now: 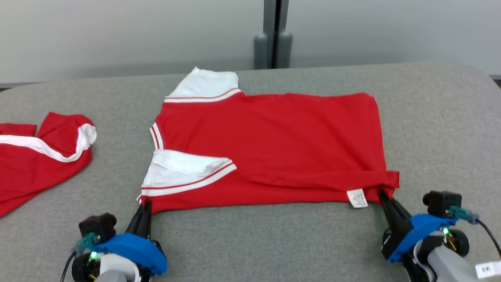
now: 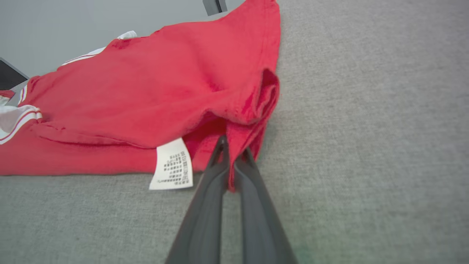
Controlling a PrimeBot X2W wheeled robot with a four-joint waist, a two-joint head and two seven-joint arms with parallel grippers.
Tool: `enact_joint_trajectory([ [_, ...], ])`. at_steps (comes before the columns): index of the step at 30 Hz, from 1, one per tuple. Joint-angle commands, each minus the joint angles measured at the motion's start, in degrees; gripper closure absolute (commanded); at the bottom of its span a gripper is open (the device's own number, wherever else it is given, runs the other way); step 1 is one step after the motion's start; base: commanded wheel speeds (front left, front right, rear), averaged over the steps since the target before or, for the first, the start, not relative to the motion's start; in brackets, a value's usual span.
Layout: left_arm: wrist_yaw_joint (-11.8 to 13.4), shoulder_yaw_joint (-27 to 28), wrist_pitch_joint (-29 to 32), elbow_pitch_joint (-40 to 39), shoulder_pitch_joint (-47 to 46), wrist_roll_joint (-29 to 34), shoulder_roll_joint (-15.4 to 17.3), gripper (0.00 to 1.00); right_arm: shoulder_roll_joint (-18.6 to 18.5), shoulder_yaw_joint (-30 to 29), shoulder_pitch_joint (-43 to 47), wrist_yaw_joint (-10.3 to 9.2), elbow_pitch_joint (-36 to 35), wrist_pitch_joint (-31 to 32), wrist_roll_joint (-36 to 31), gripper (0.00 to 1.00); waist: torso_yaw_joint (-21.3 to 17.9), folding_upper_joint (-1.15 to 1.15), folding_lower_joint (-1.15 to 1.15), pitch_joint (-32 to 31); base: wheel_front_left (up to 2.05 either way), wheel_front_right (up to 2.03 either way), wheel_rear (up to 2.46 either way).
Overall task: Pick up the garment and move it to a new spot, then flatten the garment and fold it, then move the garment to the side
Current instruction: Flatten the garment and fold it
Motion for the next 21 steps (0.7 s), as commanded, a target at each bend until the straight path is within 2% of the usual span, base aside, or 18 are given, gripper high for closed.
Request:
enact_joint_trajectory([
  [1, -0.13, 0.84, -0.30, -0.94, 1.86, -0.31, 0.12, 1.00, -0.40, -0.39, 2.11, 0.03, -0.76, -0.33, 0.57, 1.00, 0.16, 0.00, 0.00, -1.05, 0.00, 0.00, 0.00],
  [5, 0.34, 2.10, -0.50, -4.23, 6.44, -0.64, -0.07, 1.00, -1.25, -1.32, 6.39, 0.02, -3.70, -0.41, 1.29, 1.00, 1.04, 0.00, 0.00, -3.03, 0.00, 0.00, 0.00],
  [11, 2.89, 4.94, -0.52, -13.15, 15.38, 0.30, 0.02, 1.00, -3.31, -3.30, 13.42, 0.02, -9.65, -0.45, 0.89, 1.00, 1.93, 0.00, 0.00, -4.52, 0.00, 0.00, 0.00],
  [17, 7.04, 4.31, 0.38, -23.21, 23.57, 1.50, -0.11, 1.00, -5.12, -6.62, 19.82, 0.02, -15.82, 2.04, 0.02, 1.00, 2.49, 0.00, 0.00, -4.98, 0.00, 0.00, 0.00],
  [21, 9.23, 4.57, 1.59, -28.17, 26.56, 1.25, 0.07, 1.00, -4.61, -10.26, 23.28, 0.02, -18.71, 4.13, -0.58, 1.00, 2.67, 0.00, 0.00, -5.20, 0.00, 0.00, 0.00],
])
